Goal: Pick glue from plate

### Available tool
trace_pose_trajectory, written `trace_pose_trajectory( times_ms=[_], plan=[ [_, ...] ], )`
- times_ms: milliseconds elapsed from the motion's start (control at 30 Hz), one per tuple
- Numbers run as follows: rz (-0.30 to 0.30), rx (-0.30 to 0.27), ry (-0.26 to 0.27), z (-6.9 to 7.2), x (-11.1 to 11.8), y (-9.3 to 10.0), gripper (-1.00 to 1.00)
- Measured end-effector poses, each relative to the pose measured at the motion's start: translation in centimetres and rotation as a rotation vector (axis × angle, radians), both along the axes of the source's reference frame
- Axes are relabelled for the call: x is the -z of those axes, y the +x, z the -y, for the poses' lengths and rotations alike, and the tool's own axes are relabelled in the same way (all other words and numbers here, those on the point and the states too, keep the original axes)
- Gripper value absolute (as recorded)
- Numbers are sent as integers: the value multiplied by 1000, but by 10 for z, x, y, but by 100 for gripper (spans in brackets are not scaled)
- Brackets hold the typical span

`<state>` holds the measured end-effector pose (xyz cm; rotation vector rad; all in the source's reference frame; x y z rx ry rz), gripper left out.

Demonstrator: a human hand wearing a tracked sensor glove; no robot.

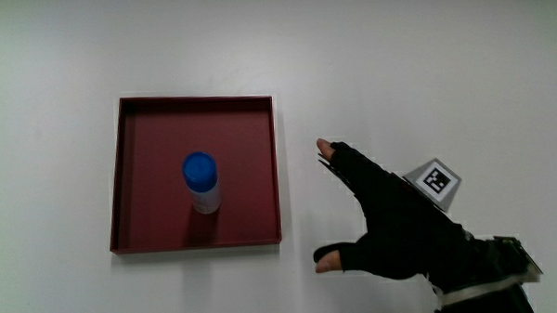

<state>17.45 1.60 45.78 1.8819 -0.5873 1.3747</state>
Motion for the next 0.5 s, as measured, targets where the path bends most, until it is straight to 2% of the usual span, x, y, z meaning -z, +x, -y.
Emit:
trace_pose_trajectory(
  times_ms=[33,67,100,133,200,233,300,367,400,500],
  plan=[
    [-29,12,11,3,-3,-1,0],
    [-37,6,-16,5,-2,-5,0],
    [-86,16,-23,7,-5,-7,0],
    [-79,7,-53,9,-3,-11,0],
    [-149,19,-64,14,-6,-18,0],
    [-111,15,-80,16,-5,-24,0],
    [-94,23,-74,21,-6,-33,0],
    [-89,19,-113,25,-2,-44,0],
    [-163,32,-115,28,-6,-47,0],
    [-58,49,-131,33,-4,-65,0]
  ],
)
